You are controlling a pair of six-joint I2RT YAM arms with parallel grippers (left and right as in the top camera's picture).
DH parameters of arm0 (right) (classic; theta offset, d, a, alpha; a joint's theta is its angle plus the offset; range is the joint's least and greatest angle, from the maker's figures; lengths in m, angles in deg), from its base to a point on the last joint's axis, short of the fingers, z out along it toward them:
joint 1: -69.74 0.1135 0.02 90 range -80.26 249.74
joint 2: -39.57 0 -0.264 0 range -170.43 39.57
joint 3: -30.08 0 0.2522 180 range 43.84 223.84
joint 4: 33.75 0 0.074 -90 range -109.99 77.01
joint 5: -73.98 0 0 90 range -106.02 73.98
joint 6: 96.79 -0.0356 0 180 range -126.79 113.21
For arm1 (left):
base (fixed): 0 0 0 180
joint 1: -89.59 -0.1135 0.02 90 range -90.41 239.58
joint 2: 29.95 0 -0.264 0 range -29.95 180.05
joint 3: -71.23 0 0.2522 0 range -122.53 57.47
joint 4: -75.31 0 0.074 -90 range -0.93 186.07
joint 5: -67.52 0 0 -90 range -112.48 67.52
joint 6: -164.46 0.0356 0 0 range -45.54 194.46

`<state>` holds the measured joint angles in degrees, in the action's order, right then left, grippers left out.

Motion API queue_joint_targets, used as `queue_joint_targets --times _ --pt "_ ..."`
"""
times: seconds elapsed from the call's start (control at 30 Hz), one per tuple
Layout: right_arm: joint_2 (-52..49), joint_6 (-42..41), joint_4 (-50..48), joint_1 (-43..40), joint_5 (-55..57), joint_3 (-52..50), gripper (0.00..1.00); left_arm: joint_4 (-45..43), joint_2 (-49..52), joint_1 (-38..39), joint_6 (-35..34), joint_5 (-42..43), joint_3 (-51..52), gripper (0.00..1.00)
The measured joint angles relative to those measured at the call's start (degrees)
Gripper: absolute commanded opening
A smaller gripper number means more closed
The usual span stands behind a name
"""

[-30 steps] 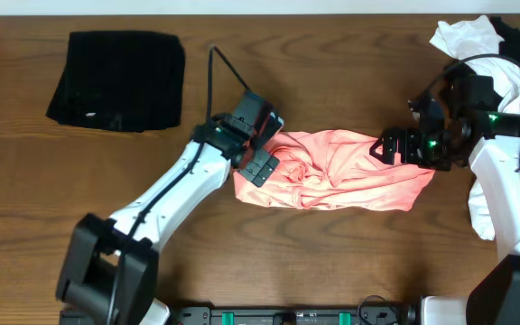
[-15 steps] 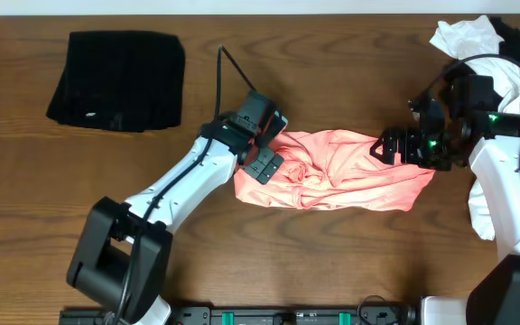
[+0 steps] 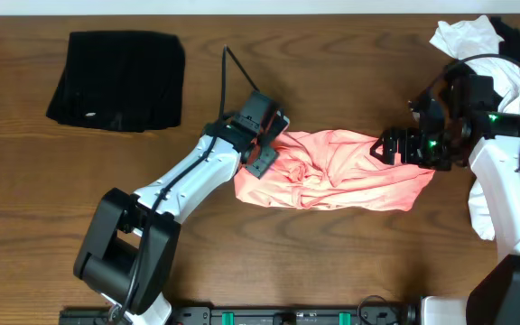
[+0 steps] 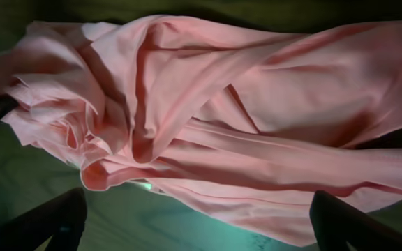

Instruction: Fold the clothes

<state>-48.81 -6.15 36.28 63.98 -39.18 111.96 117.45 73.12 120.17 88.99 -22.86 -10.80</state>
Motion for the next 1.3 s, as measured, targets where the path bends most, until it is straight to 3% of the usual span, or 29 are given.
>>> queue_joint_targets --times 0.17,0.4,0.47,0.57,1.0,1.3 --pt "0.00 0.02 0.00 0.00 0.33 0.00 0.99 -0.24 0.00 0.00 0.37 -0.07 0.00 0.38" --pt "0.00 0.02 0.00 0.00 0.68 0.00 0.99 -0.24 0.00 0.00 0.48 -0.02 0.00 0.38" --pt "0.00 0.02 0.00 0.00 0.68 0.00 0.99 -0.22 0.00 0.00 0.33 0.02 0.00 0.30" --pt "0.00 0.02 0.02 0.00 0.68 0.00 0.99 -0.28 0.00 0.09 0.22 0.46 0.00 0.06" --pt "0.00 0.02 0.02 0.00 0.70 0.00 0.99 -3.85 0.00 3.69 -1.20 0.46 -0.70 0.06" --pt "0.00 0.02 0.00 0.00 0.70 0.00 0.99 -11.72 0.00 4.02 -6.34 0.46 -2.91 0.06"
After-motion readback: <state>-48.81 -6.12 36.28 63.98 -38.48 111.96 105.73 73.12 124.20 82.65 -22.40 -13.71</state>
